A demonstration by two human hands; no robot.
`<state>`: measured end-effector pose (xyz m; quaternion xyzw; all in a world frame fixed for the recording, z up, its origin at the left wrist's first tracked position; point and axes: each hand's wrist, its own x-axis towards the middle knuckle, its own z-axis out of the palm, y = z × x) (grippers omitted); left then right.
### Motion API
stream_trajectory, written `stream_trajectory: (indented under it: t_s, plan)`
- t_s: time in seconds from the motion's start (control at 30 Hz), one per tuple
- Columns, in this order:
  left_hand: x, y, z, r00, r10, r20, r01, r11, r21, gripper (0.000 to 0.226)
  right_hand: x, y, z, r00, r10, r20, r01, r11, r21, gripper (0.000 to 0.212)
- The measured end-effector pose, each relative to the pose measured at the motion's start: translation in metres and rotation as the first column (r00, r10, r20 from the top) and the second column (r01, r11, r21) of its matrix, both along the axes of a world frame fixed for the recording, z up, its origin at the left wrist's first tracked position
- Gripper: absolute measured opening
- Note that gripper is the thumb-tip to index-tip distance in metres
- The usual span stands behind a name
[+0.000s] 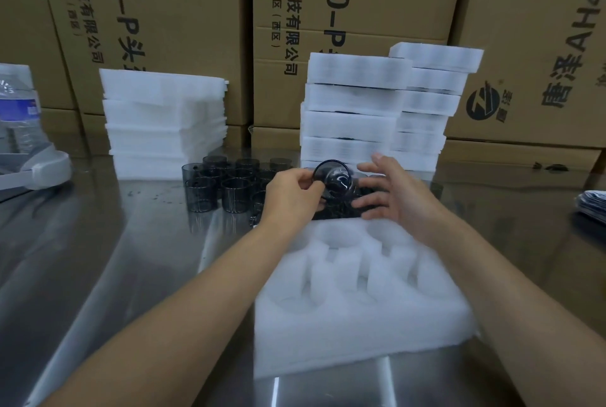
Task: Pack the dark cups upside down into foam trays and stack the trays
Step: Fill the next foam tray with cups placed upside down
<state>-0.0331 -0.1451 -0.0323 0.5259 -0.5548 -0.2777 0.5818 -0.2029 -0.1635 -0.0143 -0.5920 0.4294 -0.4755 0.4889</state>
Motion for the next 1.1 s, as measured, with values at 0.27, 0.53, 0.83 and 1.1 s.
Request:
stream_trajectory:
  t_s: [0.27, 0.53, 0.83, 1.1]
  plan:
    - [-0.0049, 0.0085, -0.0001, 0.975, -0.150, -0.162, 0.147, 0.989, -0.030, 0.008, -0.0024, 0.0013, -0.0082, 1.000, 0.000, 0.009, 0.001, 0.995, -0.098, 0.024]
    - [-0.0033, 0.0049, 0.0028, 0.995, -0.088, -0.047, 0.090, 0.996, 0.023, 0.029, -0.0014, 0.0010, -0.0076, 0.999, -0.019, 0.049, 0.021, 0.998, -0.057, 0.017]
    - [-0.0033, 0.0046, 0.0002, 0.988, -0.141, -0.056, 0.145, 0.986, 0.086, 0.022, -0.0006, 0.0031, -0.0071, 0.998, -0.014, 0.062, 0.017, 0.999, -0.046, 0.016]
    - [-0.0038, 0.0058, 0.0000, 0.987, -0.157, -0.044, 0.159, 0.985, 0.063, 0.020, -0.0002, 0.0018, -0.0078, 0.997, -0.013, 0.077, 0.016, 0.999, -0.040, 0.012]
